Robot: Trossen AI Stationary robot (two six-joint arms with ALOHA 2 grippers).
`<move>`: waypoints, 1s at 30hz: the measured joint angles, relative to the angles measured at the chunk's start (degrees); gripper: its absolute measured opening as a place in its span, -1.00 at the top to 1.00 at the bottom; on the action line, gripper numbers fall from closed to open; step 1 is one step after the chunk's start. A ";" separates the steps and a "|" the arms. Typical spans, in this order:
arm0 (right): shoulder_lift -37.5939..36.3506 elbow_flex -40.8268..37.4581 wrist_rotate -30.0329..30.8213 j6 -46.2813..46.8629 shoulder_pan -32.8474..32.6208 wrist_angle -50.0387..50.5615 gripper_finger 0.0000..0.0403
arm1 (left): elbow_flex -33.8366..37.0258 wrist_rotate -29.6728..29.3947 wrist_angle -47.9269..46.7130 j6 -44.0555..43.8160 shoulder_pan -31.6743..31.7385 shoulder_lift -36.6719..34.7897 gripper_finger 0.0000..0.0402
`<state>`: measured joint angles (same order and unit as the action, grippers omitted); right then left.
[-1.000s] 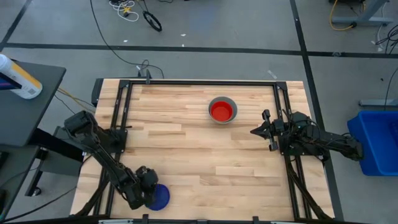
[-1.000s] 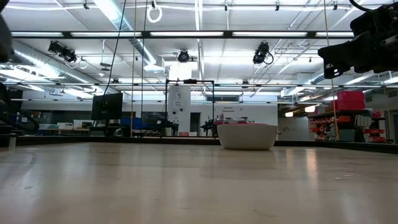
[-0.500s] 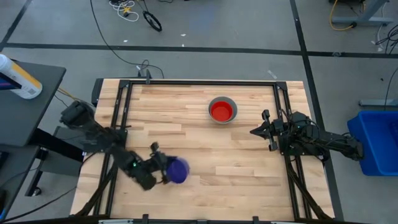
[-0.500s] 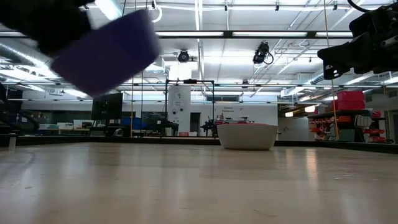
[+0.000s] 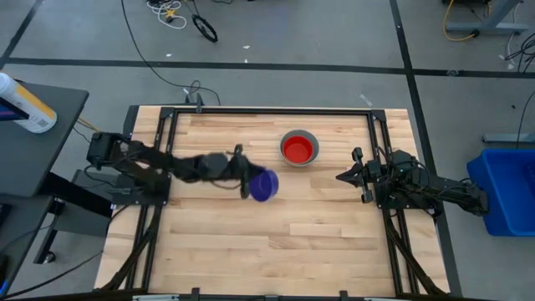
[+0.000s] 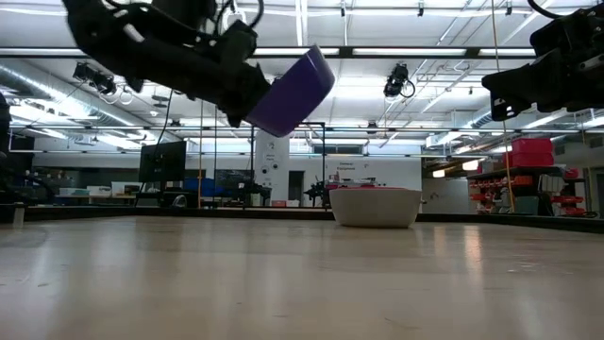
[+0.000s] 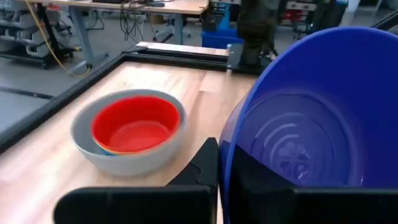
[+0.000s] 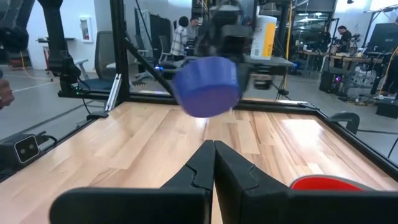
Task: Nest bowls inside each other
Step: Stack the dark blue bowl on the red bowl
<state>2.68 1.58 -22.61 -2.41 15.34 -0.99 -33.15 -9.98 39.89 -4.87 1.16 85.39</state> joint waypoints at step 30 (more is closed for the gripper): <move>0.83 0.00 0.11 0.00 0.02 -0.06 0.94 | -59.50 18.80 -46.20 15.79 23.25 36.60 0.97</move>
<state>3.51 1.58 -22.50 -2.41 15.35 -1.05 -92.64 8.83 -6.31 10.92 24.41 121.99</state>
